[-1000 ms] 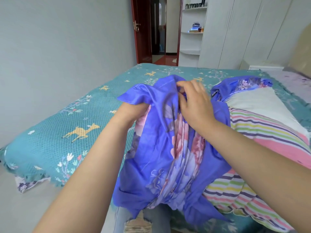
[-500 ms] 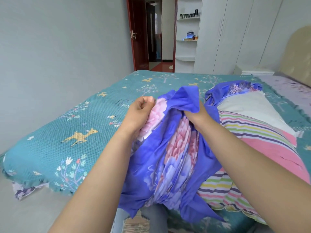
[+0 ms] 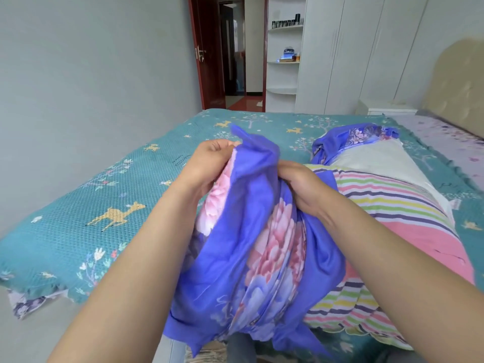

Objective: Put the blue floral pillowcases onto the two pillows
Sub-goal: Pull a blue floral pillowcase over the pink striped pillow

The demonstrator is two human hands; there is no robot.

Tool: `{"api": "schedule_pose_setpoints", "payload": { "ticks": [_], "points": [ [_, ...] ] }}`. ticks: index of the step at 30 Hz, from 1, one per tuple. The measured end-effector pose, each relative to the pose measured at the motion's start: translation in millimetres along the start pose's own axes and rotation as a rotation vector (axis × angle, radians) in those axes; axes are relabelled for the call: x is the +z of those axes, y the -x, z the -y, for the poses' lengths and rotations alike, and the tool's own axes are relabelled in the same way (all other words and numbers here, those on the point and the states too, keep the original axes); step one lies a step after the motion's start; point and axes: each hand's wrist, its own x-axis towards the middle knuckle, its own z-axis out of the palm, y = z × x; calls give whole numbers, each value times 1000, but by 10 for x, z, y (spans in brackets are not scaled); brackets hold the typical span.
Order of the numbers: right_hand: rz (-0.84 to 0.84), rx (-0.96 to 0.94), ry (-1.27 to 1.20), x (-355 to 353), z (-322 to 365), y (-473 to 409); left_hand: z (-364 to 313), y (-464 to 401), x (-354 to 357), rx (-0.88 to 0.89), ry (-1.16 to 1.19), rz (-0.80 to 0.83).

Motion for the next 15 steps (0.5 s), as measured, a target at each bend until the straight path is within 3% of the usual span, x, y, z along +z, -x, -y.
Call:
{"api": "schedule_pose_setpoints", "payload": {
  "ticks": [3,6,9,11,13,15],
  "points": [
    [42,79,-138,-20,-114,64,-37,51,76,-52,-40,117],
    [47,155,-197,-51,-90,88,-78,154,155,-180,37,112],
    [7,145,109,19,-30,49,-16,352,243,-121,85,110],
    [-108,45,330,86,-61,-5,-28,379,171,-38,52,-37],
    [-204,8,251,104,-121,-41,5,162,-43,-88,-125,44],
    [-271,15,155,61,-200,-79,-86,7,-235,-198,-112,-3]
  ]
}}
